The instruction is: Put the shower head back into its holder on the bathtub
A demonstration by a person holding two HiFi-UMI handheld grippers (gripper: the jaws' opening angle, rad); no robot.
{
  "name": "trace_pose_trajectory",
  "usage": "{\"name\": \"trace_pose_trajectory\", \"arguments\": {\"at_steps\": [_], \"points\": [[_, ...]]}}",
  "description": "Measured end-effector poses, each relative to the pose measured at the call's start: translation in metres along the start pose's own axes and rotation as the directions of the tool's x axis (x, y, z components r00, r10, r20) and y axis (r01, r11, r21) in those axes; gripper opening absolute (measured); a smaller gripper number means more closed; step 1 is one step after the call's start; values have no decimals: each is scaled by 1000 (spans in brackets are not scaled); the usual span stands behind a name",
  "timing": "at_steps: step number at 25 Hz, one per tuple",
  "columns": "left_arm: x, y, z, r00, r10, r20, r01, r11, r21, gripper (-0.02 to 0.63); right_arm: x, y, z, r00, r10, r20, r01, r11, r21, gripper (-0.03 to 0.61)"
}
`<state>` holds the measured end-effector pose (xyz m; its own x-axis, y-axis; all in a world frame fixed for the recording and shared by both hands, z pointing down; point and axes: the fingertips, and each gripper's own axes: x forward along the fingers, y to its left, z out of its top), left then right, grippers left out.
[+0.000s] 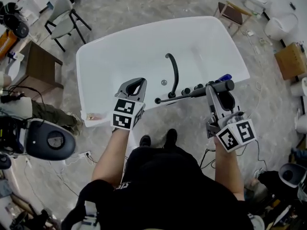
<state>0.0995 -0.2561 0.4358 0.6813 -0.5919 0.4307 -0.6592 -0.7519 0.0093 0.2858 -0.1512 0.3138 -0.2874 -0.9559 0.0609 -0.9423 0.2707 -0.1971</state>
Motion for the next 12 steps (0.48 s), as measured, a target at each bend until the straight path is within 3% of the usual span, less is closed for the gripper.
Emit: {"name": "trace_pose_trajectory", "arguments": {"at_steps": [5, 12], "points": [[5, 8, -10, 997, 77, -19, -78, 996, -45, 20, 30, -2, -13, 993, 112, -41, -111, 994, 12, 146], [-3, 37, -40, 994, 97, -44, -100, 991, -90, 20, 76, 25, -51, 979, 157, -133, -154, 988, 29, 147]]}}
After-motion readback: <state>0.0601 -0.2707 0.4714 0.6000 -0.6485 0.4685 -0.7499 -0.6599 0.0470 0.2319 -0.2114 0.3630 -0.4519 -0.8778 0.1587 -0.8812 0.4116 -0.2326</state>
